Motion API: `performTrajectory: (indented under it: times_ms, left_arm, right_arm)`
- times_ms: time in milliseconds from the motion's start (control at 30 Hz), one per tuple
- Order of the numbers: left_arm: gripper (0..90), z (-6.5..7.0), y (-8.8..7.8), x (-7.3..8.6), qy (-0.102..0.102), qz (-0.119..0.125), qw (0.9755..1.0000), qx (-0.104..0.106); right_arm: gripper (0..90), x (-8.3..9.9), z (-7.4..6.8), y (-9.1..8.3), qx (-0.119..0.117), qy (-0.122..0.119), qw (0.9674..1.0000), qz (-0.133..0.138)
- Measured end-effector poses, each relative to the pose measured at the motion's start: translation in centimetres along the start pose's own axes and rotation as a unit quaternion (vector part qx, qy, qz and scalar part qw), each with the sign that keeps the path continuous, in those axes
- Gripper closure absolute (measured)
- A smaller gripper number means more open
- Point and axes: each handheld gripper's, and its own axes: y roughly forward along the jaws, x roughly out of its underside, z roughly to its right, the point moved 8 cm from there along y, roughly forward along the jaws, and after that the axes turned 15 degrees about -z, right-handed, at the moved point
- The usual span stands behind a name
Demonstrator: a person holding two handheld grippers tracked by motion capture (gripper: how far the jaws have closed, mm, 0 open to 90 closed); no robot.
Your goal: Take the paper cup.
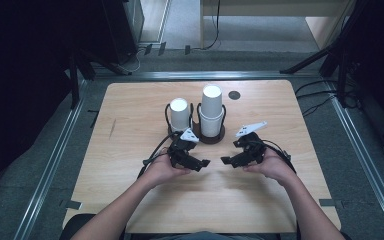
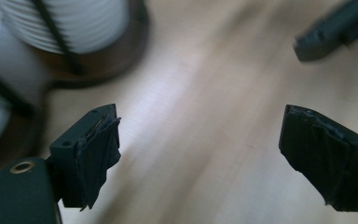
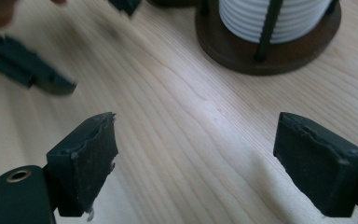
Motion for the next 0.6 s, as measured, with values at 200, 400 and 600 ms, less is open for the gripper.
performTrajectory:
  times_ms: [200,400,600]
  left_arm:
    - [26.6,-0.1,-0.6,-0.3,-0.001,-0.007,1.0000,-0.001]
    - [32.6,-0.3,-0.9,-0.2,0.002,-0.006,1.0000,-0.005]
    - [35.8,-0.1,-1.1,-0.3,-0.008,-0.001,0.9999,0.007]
  right_arm:
    - [24.1,-0.3,-0.1,-0.8,-0.015,-0.015,0.9997,0.007]
    - [37.0,-0.7,0.0,-1.6,-0.018,-0.009,0.9996,0.018]
    - [45.9,-0.8,-0.1,-2.5,-0.009,0.005,0.9996,0.026]
